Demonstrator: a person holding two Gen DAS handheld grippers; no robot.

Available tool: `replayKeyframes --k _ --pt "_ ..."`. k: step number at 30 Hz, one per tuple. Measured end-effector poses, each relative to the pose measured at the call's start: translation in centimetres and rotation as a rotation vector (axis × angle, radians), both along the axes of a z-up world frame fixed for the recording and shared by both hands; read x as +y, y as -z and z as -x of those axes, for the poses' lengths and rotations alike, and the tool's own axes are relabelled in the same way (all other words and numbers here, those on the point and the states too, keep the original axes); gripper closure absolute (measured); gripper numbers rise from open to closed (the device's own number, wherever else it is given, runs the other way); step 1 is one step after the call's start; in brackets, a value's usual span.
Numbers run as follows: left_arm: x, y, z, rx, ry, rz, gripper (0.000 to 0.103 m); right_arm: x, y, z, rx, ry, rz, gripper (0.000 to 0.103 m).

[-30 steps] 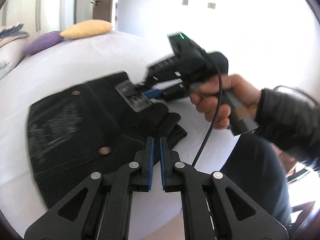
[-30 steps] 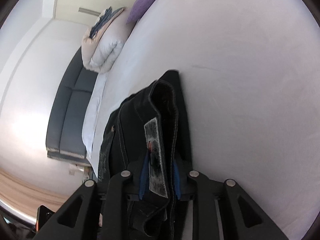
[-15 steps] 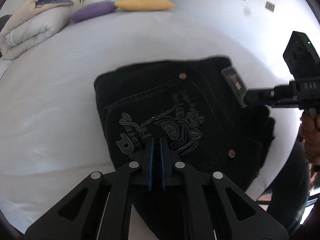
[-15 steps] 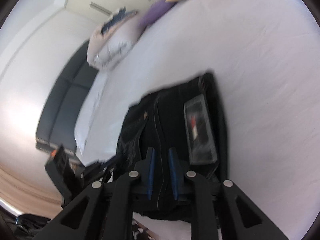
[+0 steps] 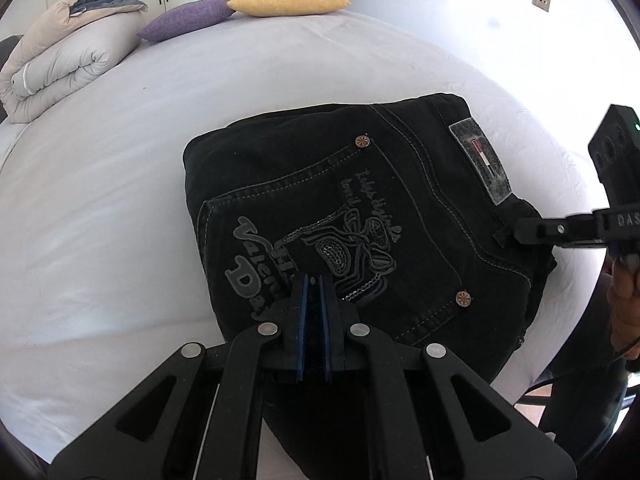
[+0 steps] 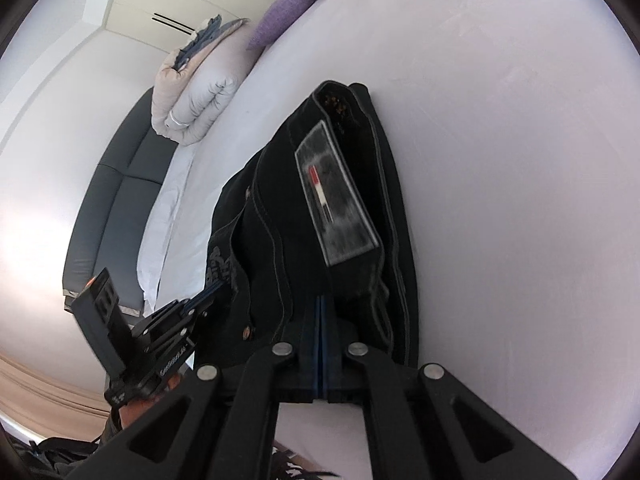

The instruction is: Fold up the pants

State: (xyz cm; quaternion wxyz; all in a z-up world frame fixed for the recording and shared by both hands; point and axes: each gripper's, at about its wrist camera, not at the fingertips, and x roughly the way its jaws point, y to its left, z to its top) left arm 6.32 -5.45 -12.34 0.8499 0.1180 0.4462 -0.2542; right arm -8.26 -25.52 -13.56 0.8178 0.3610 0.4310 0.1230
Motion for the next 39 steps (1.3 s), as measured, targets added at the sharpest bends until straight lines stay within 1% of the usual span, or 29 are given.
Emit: replayKeyframes --k 3,6,9,11,14,15,16,17,18,20,22,23,26,27,28,29,30,32,34,37,39 --pt "0.0 -0.2 0.4 -0.005 -0.004 0.001 0.098 -0.2 0.4 0.9 -0.018 0.017 -0.029 0.103" --pt "0.4 -0.6 1.0 -0.003 -0.014 0.025 0.098 -0.4 0.6 1.7 -0.038 0.035 -0.035 0.103" --pt "1.5 -1.1 2.0 0.008 -0.021 0.082 0.098 -0.6 0.5 2.6 -0.054 0.048 -0.022 0.103" --pt "2.7 -1.4 2.9 0.017 -0.025 0.136 0.098 -1.2 0.8 3.6 -0.057 0.054 -0.026 0.103" --pt "4.5 -2.4 4.8 0.003 -0.032 0.202 0.098 -1.8 0.7 5.0 -0.058 0.064 -0.022 0.101" --pt "5.3 -2.7 5.3 -0.004 -0.041 0.224 0.098 -2.1 0.4 5.7 -0.062 0.067 -0.011 0.092" --pt "6.2 -2.9 5.7 -0.006 -0.063 0.237 0.098 -2.2 0.1 6.1 -0.064 0.081 0.015 0.064" --pt "6.9 -3.0 5.6 -0.002 -0.085 0.246 0.097 -2.4 -0.2 6.5 -0.069 0.099 0.035 0.049" --pt "7.8 -2.9 5.5 0.012 -0.112 0.265 0.097 -2.9 -0.8 7.0 -0.087 0.122 0.034 0.038" --pt "9.2 -2.7 5.0 0.044 -0.164 0.294 0.097 -3.8 -1.5 7.0 -0.114 0.137 0.004 0.038" --pt "9.8 -2.3 4.0 0.075 -0.217 0.278 0.097 -4.4 -2.1 6.2 -0.123 0.149 0.009 0.038" --pt "9.9 -2.2 3.6 0.091 -0.225 0.284 0.097 -4.5 -2.3 5.7 -0.119 0.15 0.011 0.038" --pt "10.2 -2.4 2.6 0.138 -0.22 0.38 0.097 -4.5 -2.3 3.3 -0.104 0.121 0.002 0.038" --pt "10.3 -2.4 2.1 0.168 -0.215 0.429 0.095 -4.3 -2.0 2.2 -0.083 0.11 0.008 0.038" --pt "10.3 -2.5 1.9 0.18 -0.212 0.453 0.091 -4.1 -1.9 1.5 -0.071 0.108 0.015 0.038" --pt "10.3 -2.6 1.7 0.187 -0.208 0.472 0.08 -4.0 -1.7 0.7 -0.061 0.1 0.016 0.038" --pt "10.3 -2.7 1.6 0.194 -0.199 0.498 0.053 -4.0 -1.4 0.1 -0.051 0.088 0.013 0.038" --pt "10.7 -3.0 1.1 0.195 -0.202 0.557 0.015 -4.0 -0.8 -1.1 -0.023 0.088 0.011 0.038" --pt "11.1 -3.3 0.7 0.184 -0.218 0.605 0.013 -4.0 -0.2 -2.0 -0.005 0.08 -0.005 0.038" --pt "10.9 -2.2 -0.5 0.266 -0.203 0.612 0.013 -3.7 0.1 -2.9 0.007 0.054 -0.002 0.038" --pt "10.7 -1.6 -1.1 0.305 -0.188 0.603 0.013 -3.6 0.2 -3.3 0.015 0.04 0.006 0.038"
